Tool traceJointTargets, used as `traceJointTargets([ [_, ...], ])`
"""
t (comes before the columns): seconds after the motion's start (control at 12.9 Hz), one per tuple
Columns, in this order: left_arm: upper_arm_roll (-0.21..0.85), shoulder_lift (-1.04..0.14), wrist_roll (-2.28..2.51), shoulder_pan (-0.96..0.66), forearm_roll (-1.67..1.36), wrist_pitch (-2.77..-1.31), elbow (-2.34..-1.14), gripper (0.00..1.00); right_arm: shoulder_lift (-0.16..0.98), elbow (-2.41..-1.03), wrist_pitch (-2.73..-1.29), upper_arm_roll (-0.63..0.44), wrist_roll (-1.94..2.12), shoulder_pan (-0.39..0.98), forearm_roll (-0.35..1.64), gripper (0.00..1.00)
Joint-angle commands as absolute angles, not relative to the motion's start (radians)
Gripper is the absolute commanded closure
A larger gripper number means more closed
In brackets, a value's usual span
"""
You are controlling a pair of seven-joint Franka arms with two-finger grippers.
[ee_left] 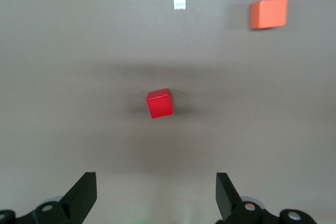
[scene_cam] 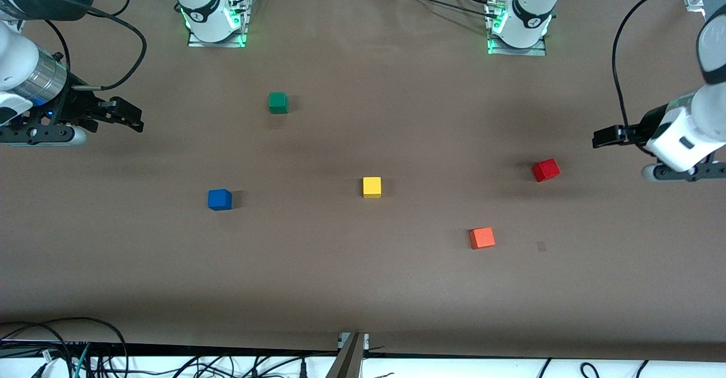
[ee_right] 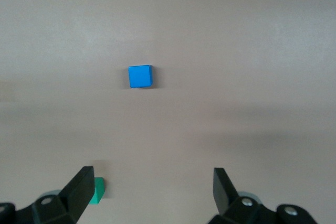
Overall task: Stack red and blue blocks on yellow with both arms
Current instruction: 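Reach the left gripper down to the red cube and grasp it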
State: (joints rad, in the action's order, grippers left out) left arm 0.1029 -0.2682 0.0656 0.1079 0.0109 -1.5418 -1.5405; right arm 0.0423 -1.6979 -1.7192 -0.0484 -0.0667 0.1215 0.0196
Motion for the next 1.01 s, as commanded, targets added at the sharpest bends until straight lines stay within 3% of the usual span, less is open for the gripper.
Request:
traceJointTargets([
  [0.0,0.104,-0.331,0.046,0.130,0.002,-1.618,-1.570,0.00,0.046,-1.683,-1.704,-0.044,-0.072,0.121,0.012,0.00],
  [0.93,0.104,-0.282,0.058,0.160,0.000,-2.489,-2.267,0.00,0.046,-1.683,-1.704,-0.044,-0.072,0.121,0.012,0.00],
])
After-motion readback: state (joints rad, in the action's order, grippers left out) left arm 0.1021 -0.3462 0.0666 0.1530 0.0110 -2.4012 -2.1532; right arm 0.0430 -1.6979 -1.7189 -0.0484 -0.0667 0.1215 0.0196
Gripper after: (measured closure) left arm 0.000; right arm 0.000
